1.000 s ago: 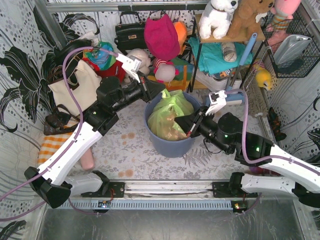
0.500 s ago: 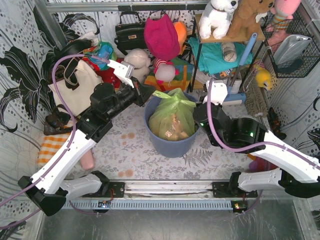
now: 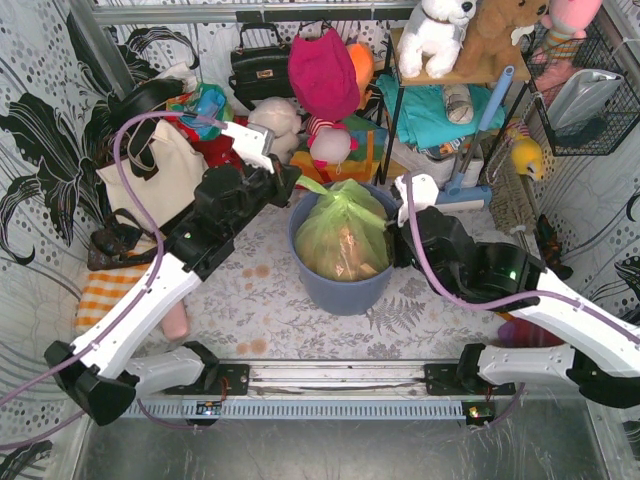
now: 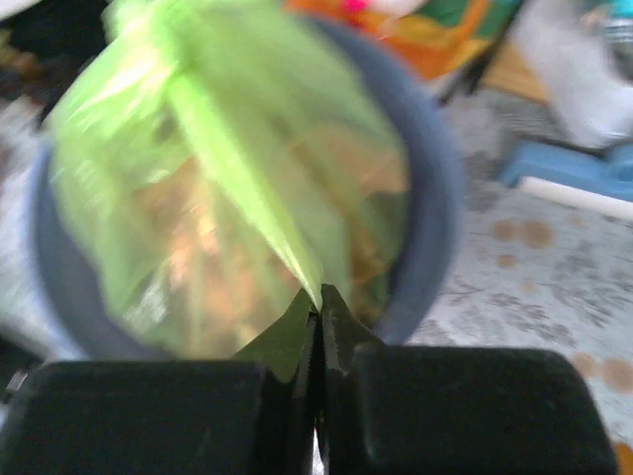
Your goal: Tie the trash bag
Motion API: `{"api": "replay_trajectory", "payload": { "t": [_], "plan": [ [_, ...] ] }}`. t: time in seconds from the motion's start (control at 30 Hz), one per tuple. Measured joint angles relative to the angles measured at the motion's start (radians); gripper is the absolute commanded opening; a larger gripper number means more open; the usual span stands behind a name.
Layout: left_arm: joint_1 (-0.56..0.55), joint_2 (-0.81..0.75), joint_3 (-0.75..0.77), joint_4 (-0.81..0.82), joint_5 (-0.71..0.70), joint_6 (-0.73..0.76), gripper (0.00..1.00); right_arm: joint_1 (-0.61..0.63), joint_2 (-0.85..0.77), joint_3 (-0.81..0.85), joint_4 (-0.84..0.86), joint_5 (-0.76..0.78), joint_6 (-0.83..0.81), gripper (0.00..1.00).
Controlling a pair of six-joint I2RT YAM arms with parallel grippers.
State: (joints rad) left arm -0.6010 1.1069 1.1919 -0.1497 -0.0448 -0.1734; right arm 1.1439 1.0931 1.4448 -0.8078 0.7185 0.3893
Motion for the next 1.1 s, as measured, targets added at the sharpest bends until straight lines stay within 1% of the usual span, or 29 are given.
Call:
{"api": "replay_trajectory", "payload": {
  "t": [0.13, 0.27, 0.37, 0.47, 0.63, 0.7, 0.87, 1.1],
  "plan": [
    [0.000, 0.074, 0.010, 0.078, 0.017, 0.022, 0.00, -0.001, -0.064, -0.087, 0.082, -0.313, -0.053, 0.00],
    [0.000, 0.163, 0.055, 0.163, 0.065, 0.034, 0.00, -0.001, -0.042, -0.126, 0.168, -0.604, -0.077, 0.00],
    [0.000, 0.205, 0.076, 0.243, 0.107, 0.039, 0.00, -0.001, -0.001, -0.133, 0.238, -0.773, -0.092, 0.00],
    [0.000, 0.241, 0.098, 0.320, 0.148, 0.047, 0.00, -0.001, 0.026, -0.132, 0.295, -0.884, -0.114, 0.00],
    [-0.001, 0.313, 0.133, 0.433, 0.192, 0.063, 0.00, 0.005, 0.030, -0.122, 0.359, -0.969, -0.172, 0.00],
    [0.000, 0.354, 0.150, 0.465, 0.196, 0.067, 0.00, 0.041, 0.026, -0.122, 0.383, -0.971, -0.226, 0.00],
    [0.001, 0.436, 0.158, 0.480, 0.201, 0.066, 0.00, 0.165, -0.037, -0.228, 0.482, -0.931, -0.388, 0.00],
    [0.001, 0.469, 0.154, 0.459, 0.222, 0.062, 0.00, 0.180, -0.060, -0.370, 0.559, -0.835, -0.534, 0.00]
  ]
}}
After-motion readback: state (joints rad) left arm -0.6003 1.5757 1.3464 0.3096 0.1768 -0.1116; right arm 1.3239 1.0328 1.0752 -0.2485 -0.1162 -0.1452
